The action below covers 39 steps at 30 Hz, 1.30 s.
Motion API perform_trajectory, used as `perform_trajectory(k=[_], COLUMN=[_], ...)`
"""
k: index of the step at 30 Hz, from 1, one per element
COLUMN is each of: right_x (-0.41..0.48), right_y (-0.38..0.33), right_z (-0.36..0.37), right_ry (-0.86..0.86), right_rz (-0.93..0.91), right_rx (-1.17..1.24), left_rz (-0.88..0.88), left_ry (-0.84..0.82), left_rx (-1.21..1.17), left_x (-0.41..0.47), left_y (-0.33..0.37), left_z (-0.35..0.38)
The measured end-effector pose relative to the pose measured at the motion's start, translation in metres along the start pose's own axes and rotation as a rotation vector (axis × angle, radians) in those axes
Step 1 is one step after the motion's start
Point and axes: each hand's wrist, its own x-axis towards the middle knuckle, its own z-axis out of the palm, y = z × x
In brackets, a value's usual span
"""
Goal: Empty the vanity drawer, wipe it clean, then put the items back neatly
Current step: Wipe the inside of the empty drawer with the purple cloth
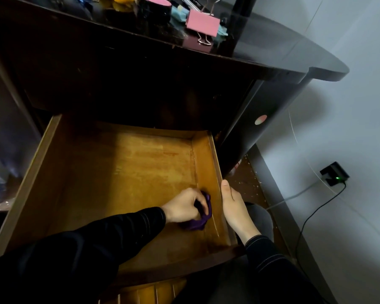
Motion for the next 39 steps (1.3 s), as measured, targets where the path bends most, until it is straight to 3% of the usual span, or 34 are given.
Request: perform_trajectory(k=[4, 8, 14, 22, 28, 34, 39], right_x=[-0.001, -0.001, -0.001, 0.000, -0.001, 0.000, -0.001], right_y=[-0.002, -0.002, -0.001, 0.000, -0.001, -0.001, -0.002], right_z=[0.000, 0.000, -0.001, 0.000, -0.001, 0.001, 0.001], right_ry=[0.019, 0.019, 0.029, 0.045, 0.038, 0.047, 0.062], right_rz=[-0.010, -0.021, -0.019, -0.026, -0.016, -0.028, -0.023], right_rx=[-0.007, -0.013, -0.010, 0.003, -0.012, 0.023, 0.005], left_rz=[0.044, 0.076, 0.016, 0.075, 0.046, 0.147, 0.036], left_ry=[-0.049, 0.065, -0.120, 0.101, -0.053, 0.150, 0.175], left_rx=[0.096, -0.080, 0.106, -0.186, 0.033, -0.189, -0.036], left_x=[0.001, 0.001, -0.004, 0.000, -0.005, 0.001, 0.007], left_y=[0.006, 0.016, 0.008, 0.024, 0.016, 0.025, 0.006], left_z=[-0.007, -0.013, 0.001, -0.017, -0.005, -0.012, -0.005])
